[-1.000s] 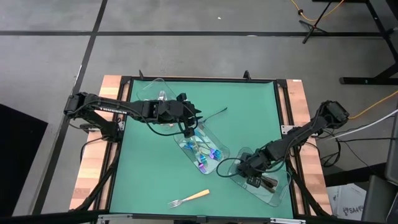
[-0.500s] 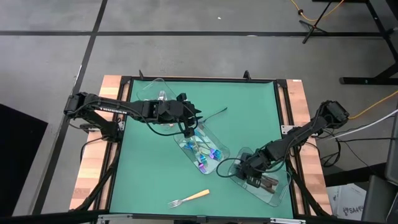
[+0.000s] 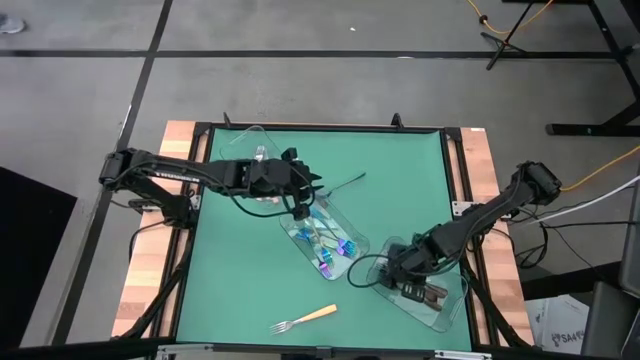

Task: Sort silverware by color (type)
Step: Put the blue fork into the center transparent bin

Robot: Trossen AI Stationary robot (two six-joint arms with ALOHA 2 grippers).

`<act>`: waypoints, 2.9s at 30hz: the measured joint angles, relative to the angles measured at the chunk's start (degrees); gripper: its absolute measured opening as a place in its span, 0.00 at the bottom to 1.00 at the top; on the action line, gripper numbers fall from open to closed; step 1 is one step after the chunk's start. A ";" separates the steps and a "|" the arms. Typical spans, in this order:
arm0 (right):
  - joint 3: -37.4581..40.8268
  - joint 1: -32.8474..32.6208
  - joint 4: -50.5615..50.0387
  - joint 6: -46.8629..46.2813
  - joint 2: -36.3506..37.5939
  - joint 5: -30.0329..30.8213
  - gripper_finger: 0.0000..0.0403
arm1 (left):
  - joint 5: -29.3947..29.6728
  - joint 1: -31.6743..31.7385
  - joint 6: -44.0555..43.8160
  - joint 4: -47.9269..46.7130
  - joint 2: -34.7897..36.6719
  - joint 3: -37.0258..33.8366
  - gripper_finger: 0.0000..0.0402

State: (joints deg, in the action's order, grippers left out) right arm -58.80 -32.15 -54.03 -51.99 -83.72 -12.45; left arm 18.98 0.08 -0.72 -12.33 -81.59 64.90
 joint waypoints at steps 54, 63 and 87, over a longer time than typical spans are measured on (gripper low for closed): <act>-23.83 55.44 10.14 86.63 -29.89 -2.16 0.19 | 4.39 0.02 -2.13 -32.23 24.33 0.02 0.26; -22.68 55.44 13.31 87.02 -30.77 -2.10 0.19 | 4.37 0.02 -2.15 -32.21 24.33 0.02 0.26; -17.69 55.37 18.38 86.93 -32.28 4.59 0.17 | 4.31 0.01 -2.27 -32.17 24.33 -0.02 0.26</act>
State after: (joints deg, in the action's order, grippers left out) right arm -76.49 23.22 -35.65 34.94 -116.01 -7.86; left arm 23.29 0.09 -2.99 -44.50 -57.25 64.88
